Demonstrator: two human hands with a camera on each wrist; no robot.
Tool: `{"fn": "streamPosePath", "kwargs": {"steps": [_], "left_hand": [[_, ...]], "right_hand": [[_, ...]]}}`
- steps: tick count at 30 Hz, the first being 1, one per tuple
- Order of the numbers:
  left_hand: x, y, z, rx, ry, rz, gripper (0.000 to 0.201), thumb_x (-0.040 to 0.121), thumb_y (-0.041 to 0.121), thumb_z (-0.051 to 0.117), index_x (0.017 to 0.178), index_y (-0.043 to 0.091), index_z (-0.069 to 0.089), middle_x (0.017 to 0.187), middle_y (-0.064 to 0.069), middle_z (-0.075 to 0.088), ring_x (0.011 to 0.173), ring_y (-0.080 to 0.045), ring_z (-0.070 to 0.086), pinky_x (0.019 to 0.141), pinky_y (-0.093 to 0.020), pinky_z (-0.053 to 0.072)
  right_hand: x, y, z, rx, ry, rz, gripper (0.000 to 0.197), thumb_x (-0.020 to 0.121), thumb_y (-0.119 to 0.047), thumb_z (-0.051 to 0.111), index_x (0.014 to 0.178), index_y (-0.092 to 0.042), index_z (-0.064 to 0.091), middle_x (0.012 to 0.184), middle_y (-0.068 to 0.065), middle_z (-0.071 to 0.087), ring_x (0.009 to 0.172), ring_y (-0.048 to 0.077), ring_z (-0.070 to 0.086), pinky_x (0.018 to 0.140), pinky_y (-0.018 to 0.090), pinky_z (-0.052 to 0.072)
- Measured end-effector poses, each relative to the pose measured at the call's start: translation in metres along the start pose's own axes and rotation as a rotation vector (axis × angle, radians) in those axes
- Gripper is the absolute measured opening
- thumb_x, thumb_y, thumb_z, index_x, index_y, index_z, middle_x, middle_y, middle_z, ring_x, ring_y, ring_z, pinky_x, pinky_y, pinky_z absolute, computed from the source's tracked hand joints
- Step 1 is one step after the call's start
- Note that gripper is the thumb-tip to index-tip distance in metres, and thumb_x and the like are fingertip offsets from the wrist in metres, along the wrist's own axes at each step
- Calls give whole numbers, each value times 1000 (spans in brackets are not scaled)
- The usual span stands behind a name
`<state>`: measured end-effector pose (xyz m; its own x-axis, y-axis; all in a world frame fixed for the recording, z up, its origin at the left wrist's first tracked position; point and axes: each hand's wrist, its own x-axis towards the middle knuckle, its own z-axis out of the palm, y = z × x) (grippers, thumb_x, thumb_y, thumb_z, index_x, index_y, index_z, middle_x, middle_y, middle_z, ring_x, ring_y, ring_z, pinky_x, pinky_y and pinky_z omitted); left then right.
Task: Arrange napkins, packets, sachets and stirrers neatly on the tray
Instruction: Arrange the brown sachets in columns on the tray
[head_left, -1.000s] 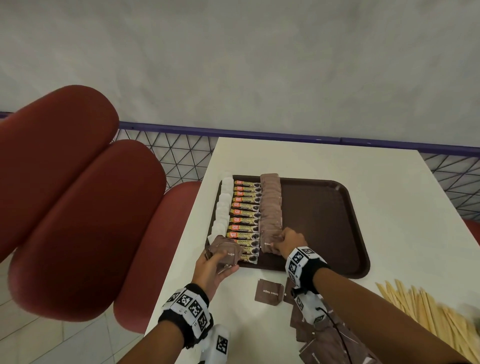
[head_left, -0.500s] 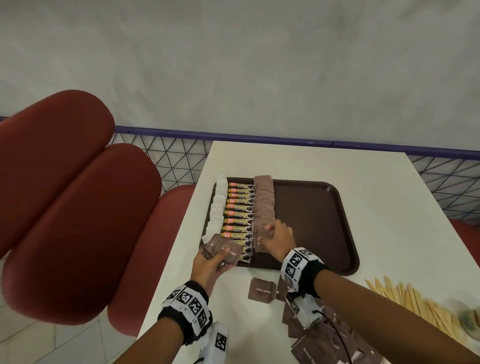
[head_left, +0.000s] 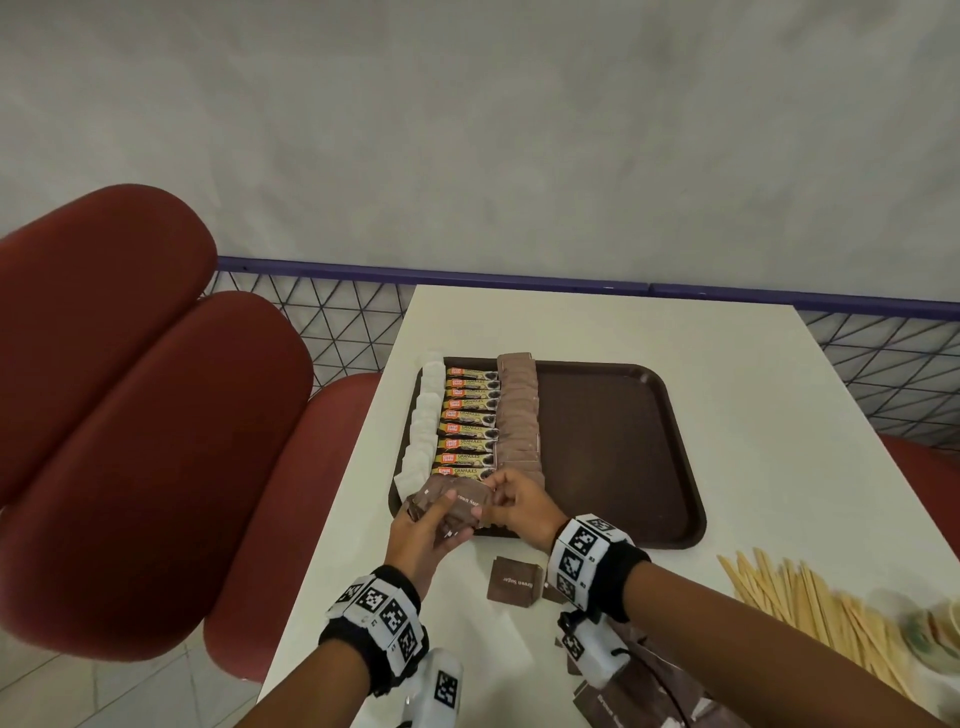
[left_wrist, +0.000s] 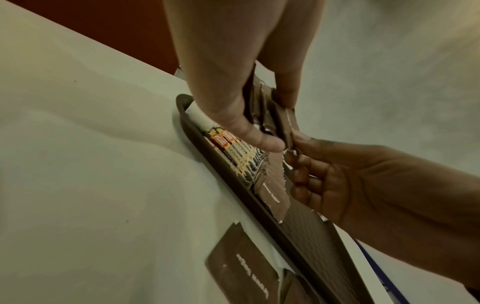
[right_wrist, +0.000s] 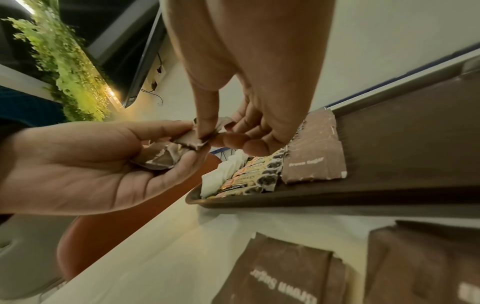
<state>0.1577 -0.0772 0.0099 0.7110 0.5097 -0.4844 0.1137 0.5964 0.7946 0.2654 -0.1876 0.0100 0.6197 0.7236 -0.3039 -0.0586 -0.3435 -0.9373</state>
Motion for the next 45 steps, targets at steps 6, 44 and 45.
{"fn": "streamPosePath", "kwargs": {"steps": [6,44,45], "left_hand": [[1,2,-5,-3,22,-1,31,91,10,57,122,10,55,114,-16,65,95,-26,65,63,-29,59],[0,2,-2,122,24,4,33,85,-1,62,115,12,55,106,-12,66,89,-22,66,62,-26,58],[-2,2,1,122,14,7,31,85,-1,61,113,12,56,104,-12,67,88,-21,66,62,-26,58]], "right_hand": [[5,4,-24,-94,150,47,24,80,-9,69,81,-24,51,77,5,61,68,15,56,67,28,50],[-5,-9,-24,-302,21,31,20,88,-35,59,91,-18,50,85,-5,56,81,11,52,67,17,40],[-6,-9,-19,-296,-18,15,19,87,-34,61,87,-18,52,84,-3,57,78,10,52,66,16,39]]}}
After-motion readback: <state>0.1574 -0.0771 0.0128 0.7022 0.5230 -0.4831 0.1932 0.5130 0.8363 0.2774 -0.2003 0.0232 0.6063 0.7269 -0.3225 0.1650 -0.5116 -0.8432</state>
